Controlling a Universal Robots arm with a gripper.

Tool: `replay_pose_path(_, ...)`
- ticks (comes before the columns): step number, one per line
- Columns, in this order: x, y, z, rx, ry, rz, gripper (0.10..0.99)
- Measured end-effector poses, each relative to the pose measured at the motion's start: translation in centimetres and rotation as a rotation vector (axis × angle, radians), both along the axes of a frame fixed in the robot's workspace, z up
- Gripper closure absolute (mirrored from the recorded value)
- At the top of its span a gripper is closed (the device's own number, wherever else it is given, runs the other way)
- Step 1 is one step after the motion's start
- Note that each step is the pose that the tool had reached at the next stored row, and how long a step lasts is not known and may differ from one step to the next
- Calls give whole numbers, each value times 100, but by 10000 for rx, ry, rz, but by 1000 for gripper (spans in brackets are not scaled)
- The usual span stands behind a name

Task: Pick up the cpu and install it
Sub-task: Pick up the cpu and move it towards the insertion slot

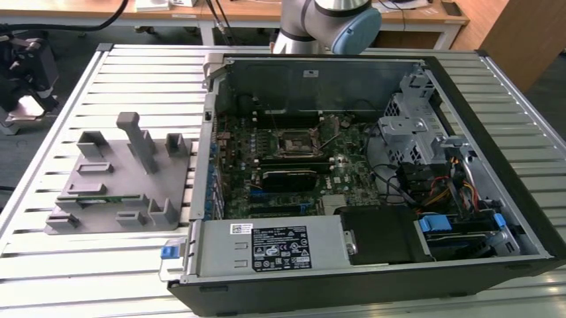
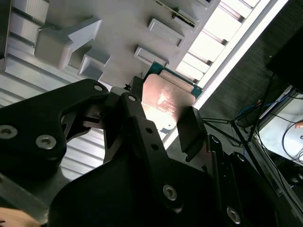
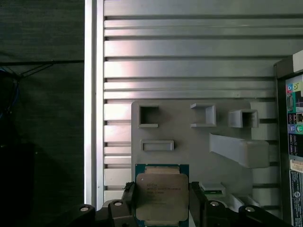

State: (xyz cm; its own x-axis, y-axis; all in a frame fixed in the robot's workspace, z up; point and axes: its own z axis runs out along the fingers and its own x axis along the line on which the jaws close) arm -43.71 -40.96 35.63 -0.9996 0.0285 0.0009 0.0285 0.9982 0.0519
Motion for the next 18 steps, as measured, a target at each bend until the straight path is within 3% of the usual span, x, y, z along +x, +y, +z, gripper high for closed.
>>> replay_pose_path(18, 0, 0, 92, 3, -1, 0, 549)
